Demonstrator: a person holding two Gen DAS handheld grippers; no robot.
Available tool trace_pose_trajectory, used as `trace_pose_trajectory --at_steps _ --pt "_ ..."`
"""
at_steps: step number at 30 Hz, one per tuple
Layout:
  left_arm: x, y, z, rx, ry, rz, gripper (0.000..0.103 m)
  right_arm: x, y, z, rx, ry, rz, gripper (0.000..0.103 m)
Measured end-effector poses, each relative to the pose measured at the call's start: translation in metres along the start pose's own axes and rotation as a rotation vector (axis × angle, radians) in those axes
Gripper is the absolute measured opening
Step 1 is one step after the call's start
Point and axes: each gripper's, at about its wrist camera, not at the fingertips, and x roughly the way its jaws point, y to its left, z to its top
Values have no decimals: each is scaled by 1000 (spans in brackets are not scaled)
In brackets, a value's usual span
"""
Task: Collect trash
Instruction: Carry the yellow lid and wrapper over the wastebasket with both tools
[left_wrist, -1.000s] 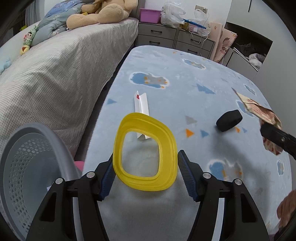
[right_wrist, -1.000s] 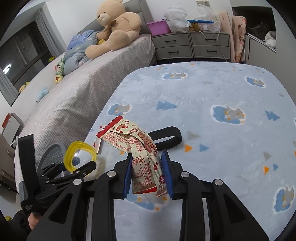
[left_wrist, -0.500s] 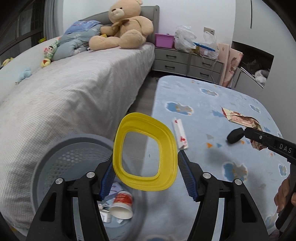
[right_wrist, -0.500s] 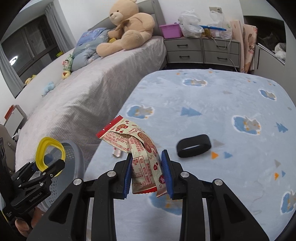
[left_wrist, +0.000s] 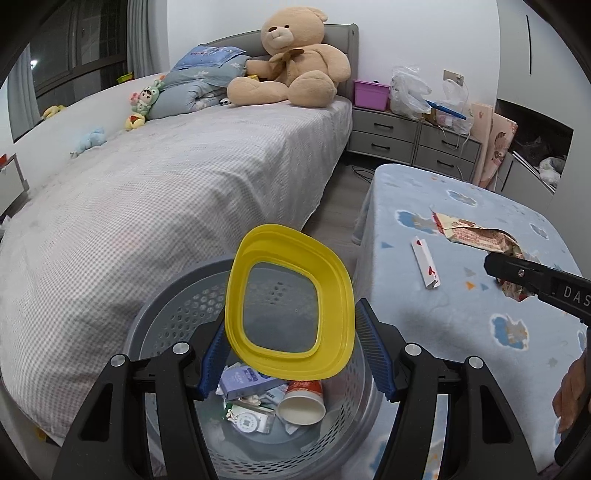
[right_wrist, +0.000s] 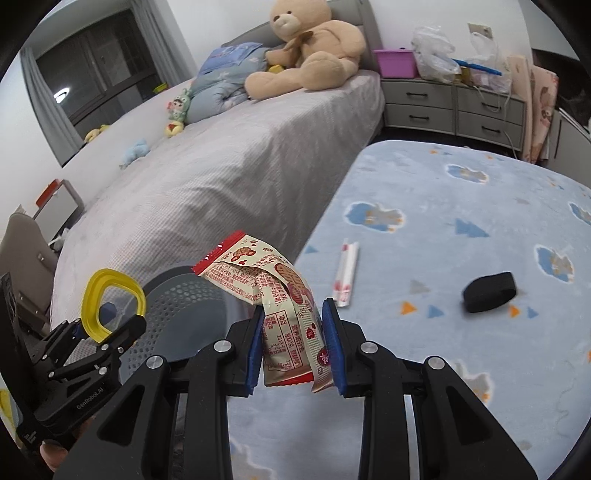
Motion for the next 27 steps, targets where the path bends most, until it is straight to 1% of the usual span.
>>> trace_pose_trajectory --at_steps 8,14,20,24,27 --pt "-6 24 -9 -32 -7 41 62 20 41 -2 -36 30 54 30" --pt "-5 47 -14 -66 6 74 62 36 69 -8 -87 65 78 30" --pt "-3 65 -21 -88 24 103 62 53 87 -14 -120 109 94 30" --pt "3 73 -25 -91 49 128 62 61 96 -17 -139 128 99 32" --pt "5 77 -26 -96 57 133 62 66 101 -20 -151 143 100 32"
